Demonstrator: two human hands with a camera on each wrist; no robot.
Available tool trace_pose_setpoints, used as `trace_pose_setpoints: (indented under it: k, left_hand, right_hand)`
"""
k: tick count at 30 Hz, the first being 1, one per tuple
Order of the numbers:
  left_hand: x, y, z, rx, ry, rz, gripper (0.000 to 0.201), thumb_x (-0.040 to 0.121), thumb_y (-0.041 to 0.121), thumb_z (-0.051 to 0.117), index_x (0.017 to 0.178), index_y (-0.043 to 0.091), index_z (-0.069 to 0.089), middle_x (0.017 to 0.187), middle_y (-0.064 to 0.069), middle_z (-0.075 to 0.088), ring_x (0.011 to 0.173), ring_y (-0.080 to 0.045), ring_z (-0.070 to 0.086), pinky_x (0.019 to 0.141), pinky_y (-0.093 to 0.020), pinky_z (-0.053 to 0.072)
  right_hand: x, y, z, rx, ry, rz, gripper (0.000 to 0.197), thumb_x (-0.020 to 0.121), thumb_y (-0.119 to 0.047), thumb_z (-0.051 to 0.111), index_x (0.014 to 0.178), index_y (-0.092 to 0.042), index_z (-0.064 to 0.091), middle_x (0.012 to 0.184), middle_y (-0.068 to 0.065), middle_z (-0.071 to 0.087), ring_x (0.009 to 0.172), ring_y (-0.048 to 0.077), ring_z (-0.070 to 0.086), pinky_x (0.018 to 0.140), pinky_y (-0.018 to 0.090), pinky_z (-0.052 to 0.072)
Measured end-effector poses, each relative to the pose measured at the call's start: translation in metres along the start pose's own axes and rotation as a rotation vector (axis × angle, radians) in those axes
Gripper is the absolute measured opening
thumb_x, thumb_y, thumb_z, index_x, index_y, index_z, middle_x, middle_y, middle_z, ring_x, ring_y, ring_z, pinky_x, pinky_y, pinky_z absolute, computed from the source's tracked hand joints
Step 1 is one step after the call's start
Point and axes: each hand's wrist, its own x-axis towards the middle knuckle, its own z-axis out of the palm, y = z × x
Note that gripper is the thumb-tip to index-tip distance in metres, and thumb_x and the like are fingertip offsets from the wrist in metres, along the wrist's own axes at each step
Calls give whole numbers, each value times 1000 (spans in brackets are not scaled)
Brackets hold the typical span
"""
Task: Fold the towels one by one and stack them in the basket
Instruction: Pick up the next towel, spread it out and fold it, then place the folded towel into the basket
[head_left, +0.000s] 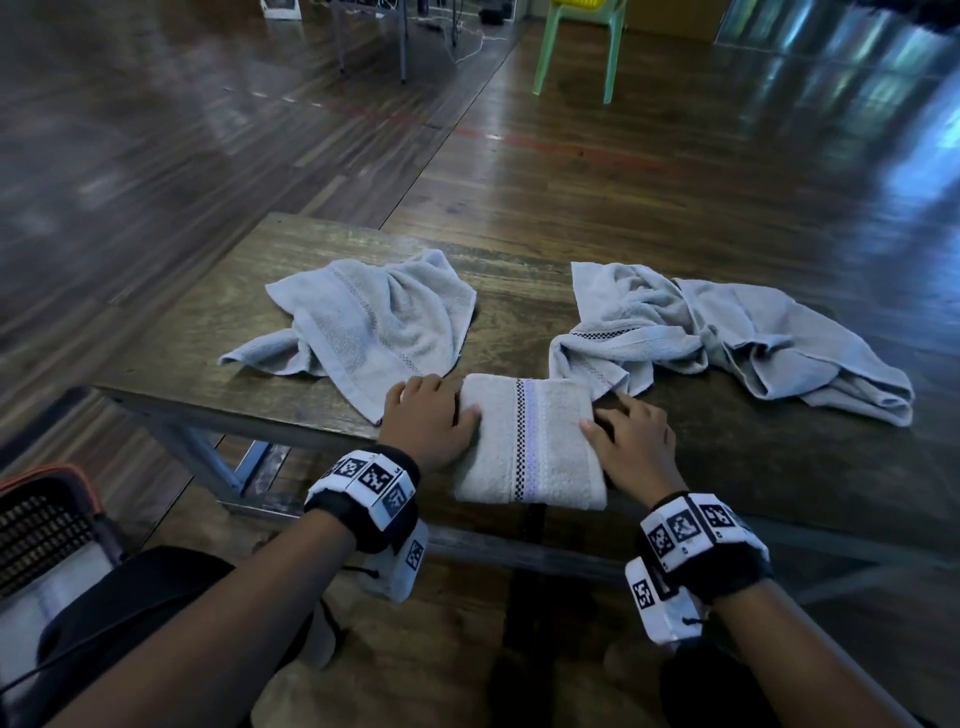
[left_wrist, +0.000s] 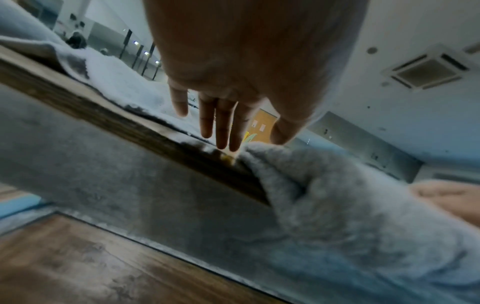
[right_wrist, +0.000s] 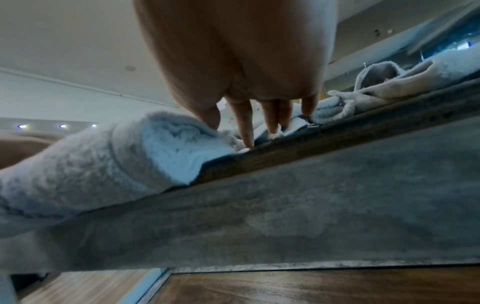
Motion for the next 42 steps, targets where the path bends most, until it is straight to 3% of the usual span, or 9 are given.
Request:
trace_pose_setpoints:
  k: [3, 6, 13, 17, 20, 22, 26, 28, 42]
  left_hand:
    - [-4, 0, -6, -3, -29, -71, 38, 87, 53, 45, 94, 19, 60, 104, -4, 54, 108, -26, 46, 92, -42, 34]
    - [-3, 0, -7, -61, -75, -95, 40, 84, 55, 51, 63, 21, 46, 76, 2, 50, 89, -25, 55, 75, -37, 37]
    - [4, 5, -10, -239, -219, -110, 39, 84, 46, 57, 57, 19, 45, 62, 2, 54, 71, -22, 58, 65, -31, 41]
    - [0, 9, -14, -384, -202, -94, 37, 85, 35, 61, 59, 14, 45, 58, 0, 50, 62, -18, 50, 58, -30, 36]
    - [-11, 15, -18, -601, -159, -116, 33, 86, 29, 62, 61, 15, 46, 56, 1, 48, 49, -8, 46, 49, -22, 36]
    - [-22, 17, -18, -860, -166, -213, 37, 88, 24, 61, 58, 18, 42, 53, 2, 45, 47, -9, 45, 41, -18, 36]
    - [-53, 16, -18, -1213, -239, -336, 7, 89, 17, 60, 83, 13, 60, 82, -6, 63, 74, -19, 59, 55, -24, 46]
    - [-72, 17, -17, -1256, -276, -344, 14, 90, 16, 58, 102, 9, 63, 93, -6, 65, 83, -20, 61, 66, -27, 49]
    - [-205, 48, -72, -1334, -188, -178, 15, 90, 15, 58, 102, 7, 65, 93, -9, 67, 80, -19, 61, 68, -27, 49]
  right_hand:
    - [-3, 0, -6, 72, 7, 72, 43, 90, -51, 47, 118, -22, 62, 137, 8, 39, 131, 29, 23, 109, 47, 18]
    - [-2, -2, -10, 116, -43, 115, 40, 85, -57, 52, 106, -27, 69, 127, 6, 51, 125, 31, 31, 103, 48, 23]
    - [4, -8, -12, 267, -194, 187, 46, 76, -55, 56, 75, -12, 70, 89, 0, 65, 104, 26, 51, 96, 47, 35]
    - [0, -15, -20, 504, -250, 239, 38, 80, -40, 56, 55, -15, 43, 66, 7, 46, 76, 26, 46, 70, 36, 36]
    - [-11, -18, -26, 644, -250, 251, 28, 88, -26, 55, 69, -5, 55, 85, 34, 56, 85, 44, 55, 79, 47, 47]
    - [-21, -17, -27, 769, -255, 253, 21, 90, -20, 56, 88, -1, 64, 105, 24, 65, 94, 33, 61, 89, 43, 47]
    - [-46, -13, -30, 968, -281, 294, 10, 89, -15, 58, 92, -9, 66, 94, 7, 66, 86, 18, 59, 75, 33, 47]
    - [-63, -12, -30, 1012, -284, 327, 11, 89, -16, 58, 88, -9, 66, 90, 6, 64, 84, 20, 57, 77, 36, 43]
    - [-216, -27, -51, 1174, -153, 194, 16, 95, -24, 50, 105, -16, 60, 111, 11, 67, 104, 23, 62, 96, 46, 47]
